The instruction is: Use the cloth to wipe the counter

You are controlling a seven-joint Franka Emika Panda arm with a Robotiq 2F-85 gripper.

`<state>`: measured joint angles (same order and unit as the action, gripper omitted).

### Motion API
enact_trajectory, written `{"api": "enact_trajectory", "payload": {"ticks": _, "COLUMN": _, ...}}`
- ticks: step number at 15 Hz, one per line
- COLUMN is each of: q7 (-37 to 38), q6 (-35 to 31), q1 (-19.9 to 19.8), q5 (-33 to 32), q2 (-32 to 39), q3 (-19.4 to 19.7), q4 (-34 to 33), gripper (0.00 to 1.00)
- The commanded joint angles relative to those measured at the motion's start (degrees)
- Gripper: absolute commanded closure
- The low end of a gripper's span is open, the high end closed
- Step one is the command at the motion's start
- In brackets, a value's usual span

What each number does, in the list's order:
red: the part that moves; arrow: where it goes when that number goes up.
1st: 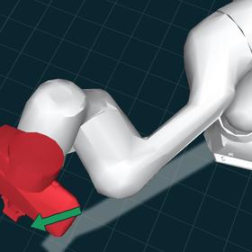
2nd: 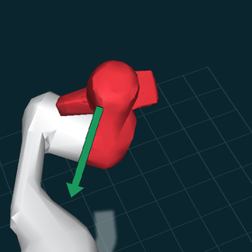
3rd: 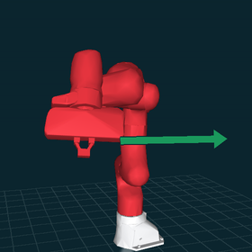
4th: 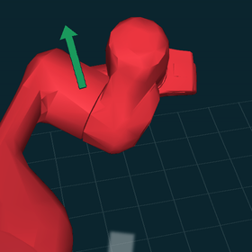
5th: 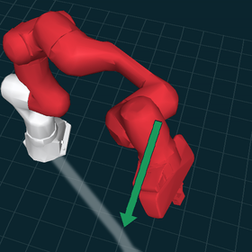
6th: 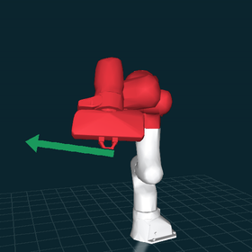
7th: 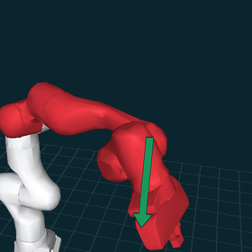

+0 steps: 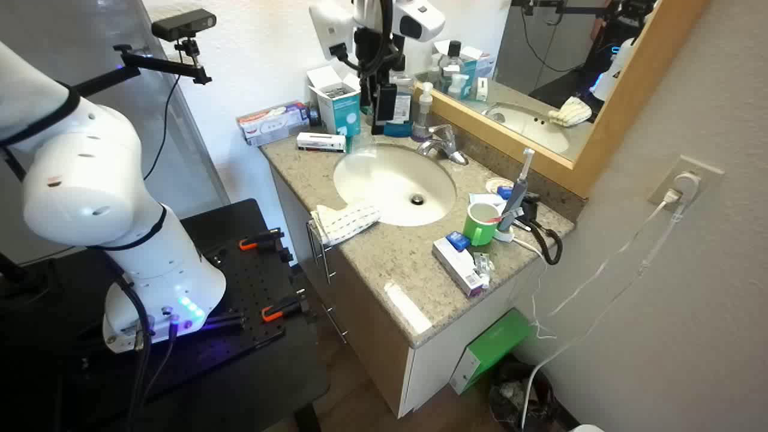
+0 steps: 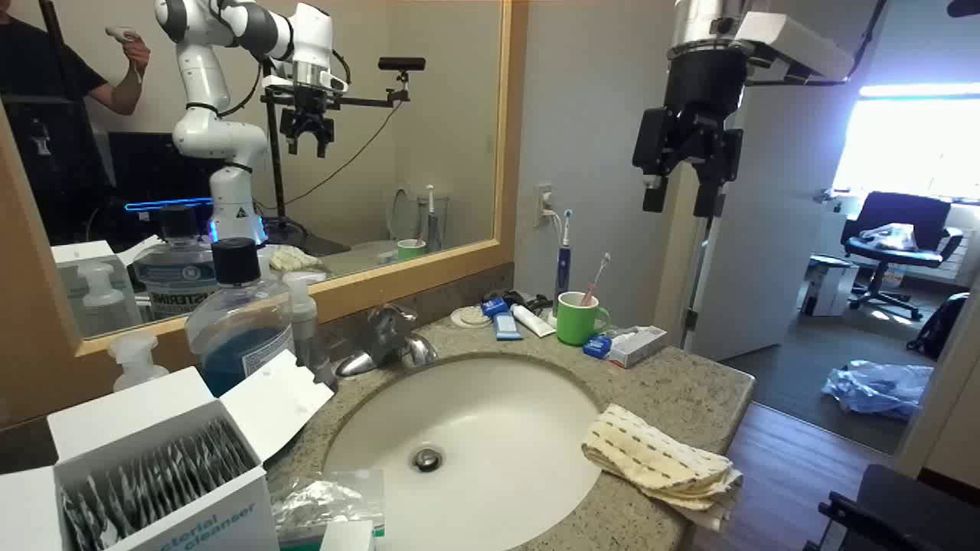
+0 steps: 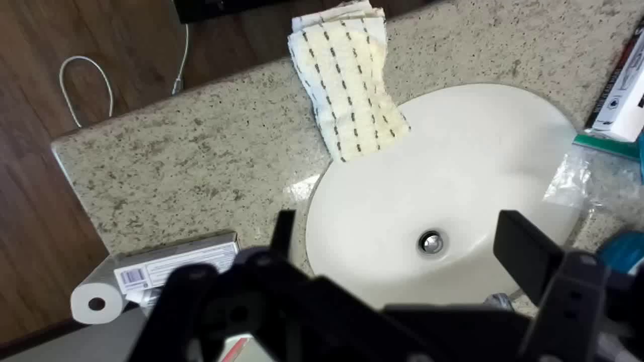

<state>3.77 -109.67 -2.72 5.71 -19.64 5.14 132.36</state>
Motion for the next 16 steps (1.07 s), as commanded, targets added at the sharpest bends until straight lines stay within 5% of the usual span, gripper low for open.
{"api": "enact_trajectory", "payload": {"ticks": 1, "q7": -0.16, "q6": 0.13, "q1": -0.56, "q5": 0.17, "q2": 0.04, "q3": -0.48, "q4": -0.11, "gripper": 0.0}}
{"api": "enact_trajectory", "payload": {"ticks": 16, "q7": -4.24, "q6": -18.78, "q1": 2.87, "q5": 0.83, "q2": 10.89, "q3": -3.06, "q4": 12.77, "gripper": 0.0}}
